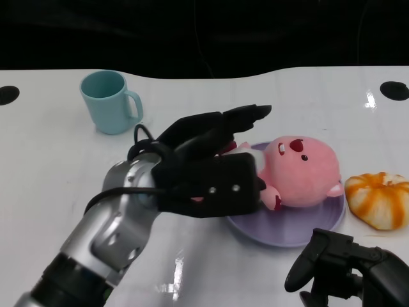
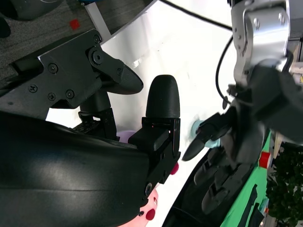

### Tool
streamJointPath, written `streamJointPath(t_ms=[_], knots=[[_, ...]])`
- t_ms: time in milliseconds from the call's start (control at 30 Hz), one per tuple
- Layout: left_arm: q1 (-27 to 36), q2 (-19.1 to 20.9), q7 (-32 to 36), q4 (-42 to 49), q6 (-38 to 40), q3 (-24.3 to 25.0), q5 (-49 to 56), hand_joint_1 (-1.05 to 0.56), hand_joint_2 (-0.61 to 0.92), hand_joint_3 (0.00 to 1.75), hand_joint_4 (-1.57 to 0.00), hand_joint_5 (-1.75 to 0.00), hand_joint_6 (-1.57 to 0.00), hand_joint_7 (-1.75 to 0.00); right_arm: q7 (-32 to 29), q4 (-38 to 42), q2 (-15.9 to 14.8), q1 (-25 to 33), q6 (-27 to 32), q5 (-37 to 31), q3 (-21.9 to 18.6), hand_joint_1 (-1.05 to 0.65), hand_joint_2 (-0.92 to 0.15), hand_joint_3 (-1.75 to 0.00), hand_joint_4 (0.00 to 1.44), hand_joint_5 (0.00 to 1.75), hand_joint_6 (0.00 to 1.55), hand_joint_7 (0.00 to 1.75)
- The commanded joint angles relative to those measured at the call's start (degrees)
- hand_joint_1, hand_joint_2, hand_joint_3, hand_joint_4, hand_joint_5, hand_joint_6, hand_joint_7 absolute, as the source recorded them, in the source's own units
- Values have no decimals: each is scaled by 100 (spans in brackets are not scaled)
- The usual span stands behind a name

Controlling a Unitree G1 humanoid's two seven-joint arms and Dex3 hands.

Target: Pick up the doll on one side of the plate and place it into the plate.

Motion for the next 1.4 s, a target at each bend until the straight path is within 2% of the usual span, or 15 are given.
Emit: streamJointPath(t_ms=[33,100,233,267,300,333,400,467,533,700,767,833,1067,1267,1400], knots=[[416,-18,96,-407,-170,416,-509,-41,92,22,-38,-94,-53,-30,28,4,-36,10,-99,76,-44,-14,-60,-102,62,169,55,138],[606,-20,36,-633,-135,588,-767,-33,92,23,-45,-107,-60,-45,28,8,-37,17,-121,65,-48,-13,-60,-103,62,169,55,138],[1024,-59,85,-1000,-202,884,-1204,-22,92,24,-57,-117,-67,-68,40,3,-58,24,-145,55,-73,-14,-60,-103,63,169,55,138],[1131,-92,124,-1055,-252,951,-1311,-20,87,33,-61,-118,-69,-75,42,2,-61,23,-140,57,-80,-14,-60,-103,63,169,55,138],[1265,-118,147,-1126,-306,1028,-1439,-19,78,50,-64,-119,-70,-81,49,13,-65,23,-155,62,-89,-14,-60,-103,63,169,55,138],[1350,-133,157,-1172,-338,1075,-1521,-17,66,76,-67,-122,-71,-88,55,24,-67,22,-168,65,-95,-14,-60,-103,63,169,55,138],[1579,-167,157,-1283,-422,1201,-1761,-14,54,101,-71,-124,-74,-97,65,38,-74,10,-169,66,-103,-15,-60,-103,63,169,55,138],[1819,-179,152,-1398,-490,1319,-1979,-11,47,117,-74,-130,-76,-106,67,49,-74,-1,-159,65,-102,-15,-60,-103,63,169,55,138],[2045,-176,170,-1566,-479,1406,-2122,-8,44,125,-76,-136,-76,-115,62,52,-75,-14,-148,51,-91,-15,-59,-103,63,169,55,138],[2649,-220,160,-2227,-43,1644,-2645,-8,47,129,-77,-154,-73,-136,50,50,-50,-39,-121,65,-50,-14,-59,-104,63,170,55,139],[2867,-247,172,-2521,218,1712,-2858,-11,45,136,-79,-168,-72,-148,48,44,-45,-39,-119,65,-35,-13,-59,-105,63,170,55,139],[3111,-240,165,-2888,613,1787,-3096,-16,45,138,-79,-173,-70,-153,39,22,-53,-39,-105,40,-18,-14,-59,-105,62,170,55,139],[3663,-4,133,-3757,1424,1876,-3425,-20,45,136,-84,-175,-67,-161,30,-23,-45,-40,-87,48,6,-14,-58,-106,62,171,54,140],[4280,-167,364,-4679,2778,2184,-4488,-18,46,134,-84,-175,-67,-165,-6,-64,-25,-43,-53,45,31,-15,-58,-106,62,171,55,140],[4629,-296,668,-5061,3278,2288,-4943,-19,47,130,-82,-175,-66,-165,-15,-71,-44,-53,-48,17,14,-15,-59,-104,63,170,55,139]])
